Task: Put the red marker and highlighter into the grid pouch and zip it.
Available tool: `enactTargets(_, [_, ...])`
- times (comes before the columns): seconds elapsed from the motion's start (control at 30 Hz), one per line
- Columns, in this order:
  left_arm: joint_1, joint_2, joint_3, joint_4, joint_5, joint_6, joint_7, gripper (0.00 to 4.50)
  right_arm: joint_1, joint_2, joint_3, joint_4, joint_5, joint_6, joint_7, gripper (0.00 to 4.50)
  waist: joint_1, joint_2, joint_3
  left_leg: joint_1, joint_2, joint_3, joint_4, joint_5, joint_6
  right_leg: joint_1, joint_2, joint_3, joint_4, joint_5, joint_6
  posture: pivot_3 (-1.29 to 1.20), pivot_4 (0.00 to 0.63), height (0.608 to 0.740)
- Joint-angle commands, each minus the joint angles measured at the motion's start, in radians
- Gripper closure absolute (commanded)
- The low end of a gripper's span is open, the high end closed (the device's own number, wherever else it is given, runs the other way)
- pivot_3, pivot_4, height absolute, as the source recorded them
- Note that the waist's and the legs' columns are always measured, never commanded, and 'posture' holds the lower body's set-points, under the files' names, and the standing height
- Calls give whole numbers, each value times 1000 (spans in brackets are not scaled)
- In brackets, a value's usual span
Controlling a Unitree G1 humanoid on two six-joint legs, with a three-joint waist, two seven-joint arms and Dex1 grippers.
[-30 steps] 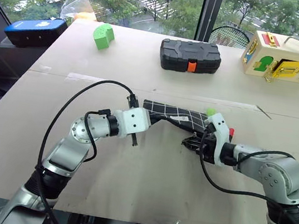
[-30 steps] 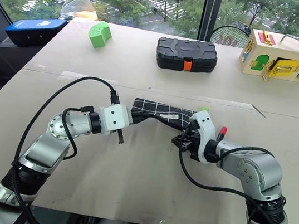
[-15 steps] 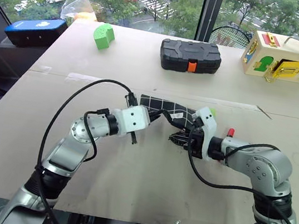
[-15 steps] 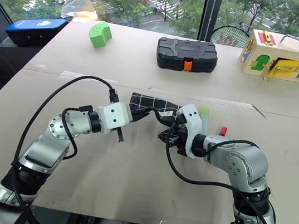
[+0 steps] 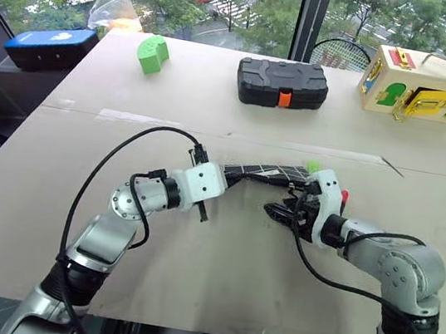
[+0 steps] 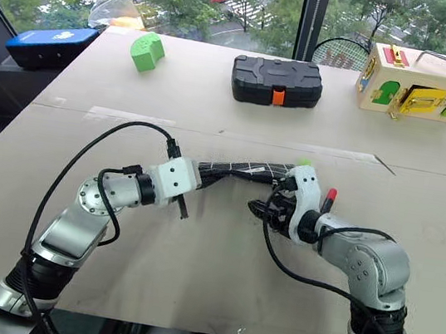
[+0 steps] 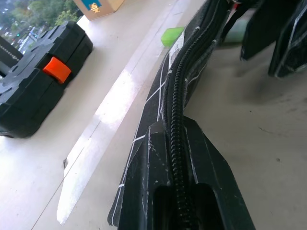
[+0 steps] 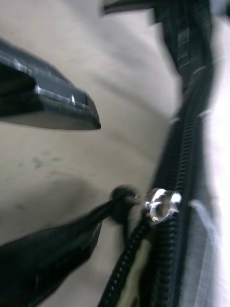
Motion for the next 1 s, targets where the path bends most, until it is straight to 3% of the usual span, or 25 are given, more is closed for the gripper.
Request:
enactTargets(0.03, [-21,-7,1,-49,5,5,19,4500,21,77,-69,-103,-4,-2,-110,1776,0,0,0,0,0,0,0,0,0,0,0,0,0,0,0,0,150,740])
enactTargets(0.33, [-41,-17,-8,-30,20,8,27,4500,16,226,-154,-189,-29,37,-287,1776,0,0,0,0,-1,0,0,0,0,0,0,0,0,0,0,0,150,740])
enactTargets(1.0, [-48,-15,-17,-25,25,7,24,4500,20,206,-98,-229,-25,29,-285,1776,-21,0,0,0,0,0,0,0,0,0,0,0,0,0,0,0,150,740])
